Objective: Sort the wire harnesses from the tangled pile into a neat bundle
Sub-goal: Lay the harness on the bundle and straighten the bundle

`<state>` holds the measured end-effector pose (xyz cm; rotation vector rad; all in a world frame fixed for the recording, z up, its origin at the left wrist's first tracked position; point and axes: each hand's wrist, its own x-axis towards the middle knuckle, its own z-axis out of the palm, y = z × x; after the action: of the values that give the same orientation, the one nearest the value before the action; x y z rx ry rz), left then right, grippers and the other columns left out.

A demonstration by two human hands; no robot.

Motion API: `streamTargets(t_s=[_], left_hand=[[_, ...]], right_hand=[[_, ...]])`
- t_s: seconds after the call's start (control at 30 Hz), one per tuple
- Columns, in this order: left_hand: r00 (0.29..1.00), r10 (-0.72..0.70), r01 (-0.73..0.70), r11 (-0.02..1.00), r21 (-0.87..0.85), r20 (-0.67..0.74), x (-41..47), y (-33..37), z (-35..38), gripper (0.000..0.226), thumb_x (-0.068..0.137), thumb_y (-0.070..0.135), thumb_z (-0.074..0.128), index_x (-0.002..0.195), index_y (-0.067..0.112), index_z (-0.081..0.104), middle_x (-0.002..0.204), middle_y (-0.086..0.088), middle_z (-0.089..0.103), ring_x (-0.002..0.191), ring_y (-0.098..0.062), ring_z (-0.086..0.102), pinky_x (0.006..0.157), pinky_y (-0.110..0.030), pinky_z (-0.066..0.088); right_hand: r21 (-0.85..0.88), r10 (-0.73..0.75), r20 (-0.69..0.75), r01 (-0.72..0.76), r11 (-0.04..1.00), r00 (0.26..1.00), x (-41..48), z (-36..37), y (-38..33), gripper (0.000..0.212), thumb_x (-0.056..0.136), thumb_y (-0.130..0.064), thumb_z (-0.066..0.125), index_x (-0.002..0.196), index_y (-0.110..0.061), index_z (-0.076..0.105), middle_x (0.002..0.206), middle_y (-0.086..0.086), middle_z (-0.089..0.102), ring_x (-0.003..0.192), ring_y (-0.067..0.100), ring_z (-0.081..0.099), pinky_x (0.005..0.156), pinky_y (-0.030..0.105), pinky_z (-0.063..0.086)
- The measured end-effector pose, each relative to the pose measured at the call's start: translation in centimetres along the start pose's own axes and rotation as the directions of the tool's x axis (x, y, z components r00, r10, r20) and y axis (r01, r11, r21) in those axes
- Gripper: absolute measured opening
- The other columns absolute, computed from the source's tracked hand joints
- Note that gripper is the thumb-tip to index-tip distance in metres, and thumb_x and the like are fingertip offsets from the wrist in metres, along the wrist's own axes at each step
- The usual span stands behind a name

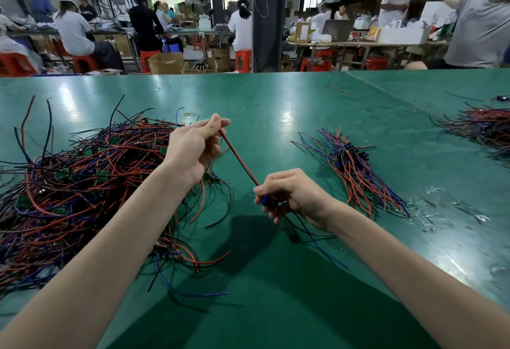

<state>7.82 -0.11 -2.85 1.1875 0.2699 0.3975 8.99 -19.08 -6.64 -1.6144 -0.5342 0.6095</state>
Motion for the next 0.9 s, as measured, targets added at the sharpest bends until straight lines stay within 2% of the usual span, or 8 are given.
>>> streamTargets(t_s=[0.13, 0.3, 0.33, 0.37, 0.43, 0.53, 0.67, 0.9], left_hand=[[0.916, 0.400, -0.367, 0.822, 0.435, 0.015, 0.0, -0.8, -0.3, 0.017, 0.088, 0.020, 0.066, 0.088, 0.005, 0.074, 0.055, 0.011, 0.058, 0.044, 0.000, 0.045, 0.045, -0.012, 0.039], [0.657, 0.693, -0.555, 0.177, 0.813, 0.298, -0.1, -1.6, -1.1, 0.021, 0.089, 0.022, 0.066, 0.084, 0.004, 0.076, 0.065, -0.010, 0.061, 0.058, -0.023, 0.052, 0.054, -0.037, 0.045], [0.646, 0.695, -0.552, 0.139, 0.822, 0.316, -0.2, -1.7, -1.2, 0.022, 0.089, 0.023, 0.065, 0.083, 0.004, 0.076, 0.064, -0.009, 0.059, 0.057, -0.025, 0.049, 0.053, -0.036, 0.043], [0.675, 0.679, -0.547, 0.197, 0.814, 0.289, -0.2, -1.8, -1.1, 0.022, 0.089, 0.023, 0.065, 0.083, 0.004, 0.076, 0.063, -0.009, 0.061, 0.055, -0.025, 0.049, 0.052, -0.034, 0.043], [0.831, 0.547, -0.462, 0.576, 0.674, 0.102, -0.1, -1.4, -0.8, 0.021, 0.089, 0.023, 0.066, 0.082, 0.005, 0.076, 0.061, -0.007, 0.064, 0.051, -0.017, 0.051, 0.049, -0.026, 0.043], [0.995, 0.057, -0.041, 0.980, 0.195, -0.077, 0.3, -0.2, -0.6, 0.018, 0.090, 0.019, 0.063, 0.079, 0.008, 0.072, 0.061, 0.003, 0.058, 0.042, -0.001, 0.046, 0.041, -0.014, 0.036], [0.951, -0.306, 0.308, 0.949, -0.065, 0.043, 0.4, -0.1, -0.8, 0.020, 0.095, 0.020, 0.054, 0.081, 0.011, 0.066, 0.049, 0.009, 0.050, 0.034, 0.001, 0.044, 0.036, -0.008, 0.032], [0.986, -0.164, 0.164, 0.986, -0.028, 0.009, 0.7, -0.4, -0.7, 0.018, 0.092, 0.024, 0.060, 0.082, 0.013, 0.069, 0.052, 0.009, 0.053, 0.040, 0.001, 0.048, 0.039, -0.010, 0.037]], right_hand=[[0.027, -0.007, 0.055, 0.006, 1.000, 0.998, -0.3, 0.4, -0.3, 0.029, 0.083, -0.008, 0.064, 0.055, -0.013, 0.067, 0.060, 0.007, 0.063, 0.049, 0.019, 0.054, 0.043, 0.023, 0.045], [0.042, 0.007, 0.107, -0.012, 0.999, 0.994, -0.5, 0.6, -0.4, 0.028, 0.083, -0.008, 0.063, 0.056, -0.012, 0.067, 0.062, 0.008, 0.062, 0.052, 0.019, 0.054, 0.043, 0.023, 0.045], [0.033, 0.014, 0.116, -0.018, 0.999, 0.993, -0.5, 0.7, -0.3, 0.027, 0.083, -0.008, 0.064, 0.056, -0.012, 0.067, 0.062, 0.008, 0.062, 0.052, 0.019, 0.054, 0.044, 0.023, 0.045], [0.026, 0.019, 0.120, -0.023, 0.999, 0.993, -0.5, 0.7, -0.3, 0.027, 0.082, -0.009, 0.064, 0.056, -0.013, 0.067, 0.063, 0.009, 0.062, 0.052, 0.019, 0.054, 0.044, 0.023, 0.044], [0.024, 0.016, 0.102, -0.018, 1.000, 0.995, -0.5, 0.7, -0.3, 0.028, 0.082, -0.010, 0.065, 0.054, -0.014, 0.068, 0.066, 0.008, 0.063, 0.053, 0.016, 0.055, 0.045, 0.022, 0.042], [0.008, -0.024, 0.044, 0.024, 1.000, 0.999, -0.3, 0.5, -0.5, 0.027, 0.081, -0.012, 0.066, 0.055, -0.016, 0.069, 0.068, 0.005, 0.065, 0.056, 0.013, 0.054, 0.049, 0.018, 0.034], [-0.024, -0.027, 0.016, 0.027, 0.999, 1.000, -0.2, 0.4, -0.5, 0.024, 0.079, -0.014, 0.068, 0.055, -0.016, 0.070, 0.072, 0.009, 0.063, 0.064, 0.016, 0.045, 0.057, 0.024, 0.027], [0.062, 0.059, 0.076, -0.063, 0.996, 0.995, -0.1, 0.0, -0.3, 0.020, 0.081, -0.018, 0.066, 0.062, -0.013, 0.072, 0.061, -0.002, 0.061, 0.056, 0.008, 0.047, 0.044, 0.014, 0.029]])
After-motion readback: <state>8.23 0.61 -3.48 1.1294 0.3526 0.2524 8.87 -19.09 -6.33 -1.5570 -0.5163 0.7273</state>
